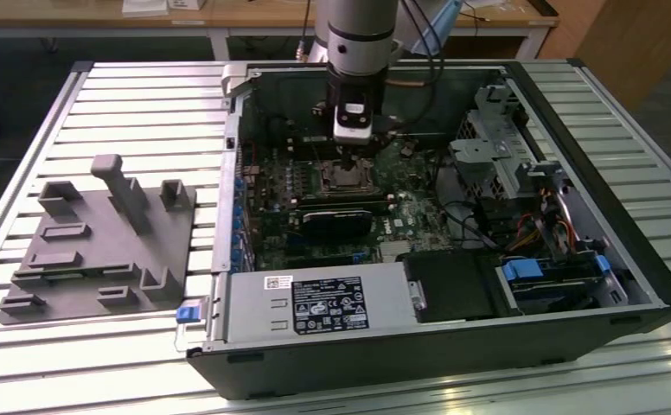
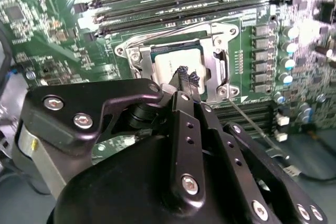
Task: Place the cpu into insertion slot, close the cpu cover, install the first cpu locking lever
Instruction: 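Close the cpu cover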
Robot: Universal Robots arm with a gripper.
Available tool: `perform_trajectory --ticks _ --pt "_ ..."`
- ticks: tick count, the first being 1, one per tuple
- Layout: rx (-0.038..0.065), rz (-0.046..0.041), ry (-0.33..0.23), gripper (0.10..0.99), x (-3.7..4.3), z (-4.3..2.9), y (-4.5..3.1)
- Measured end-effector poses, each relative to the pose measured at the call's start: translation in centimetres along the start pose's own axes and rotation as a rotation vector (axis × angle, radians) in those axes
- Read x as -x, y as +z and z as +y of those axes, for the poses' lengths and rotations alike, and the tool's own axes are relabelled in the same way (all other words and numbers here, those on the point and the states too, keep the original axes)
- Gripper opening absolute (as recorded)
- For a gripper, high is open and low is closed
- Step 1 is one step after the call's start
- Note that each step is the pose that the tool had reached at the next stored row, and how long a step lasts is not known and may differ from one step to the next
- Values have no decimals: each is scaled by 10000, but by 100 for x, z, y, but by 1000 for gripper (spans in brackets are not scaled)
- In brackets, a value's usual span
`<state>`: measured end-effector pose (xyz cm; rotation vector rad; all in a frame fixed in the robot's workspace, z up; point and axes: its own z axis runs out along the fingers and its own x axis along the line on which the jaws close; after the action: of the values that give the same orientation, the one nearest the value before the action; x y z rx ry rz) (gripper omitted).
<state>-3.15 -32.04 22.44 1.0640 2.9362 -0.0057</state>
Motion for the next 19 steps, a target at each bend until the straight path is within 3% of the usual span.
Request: perform_trajectory --ticks 19 --pt "70 2 -3456 106 0 0 26"
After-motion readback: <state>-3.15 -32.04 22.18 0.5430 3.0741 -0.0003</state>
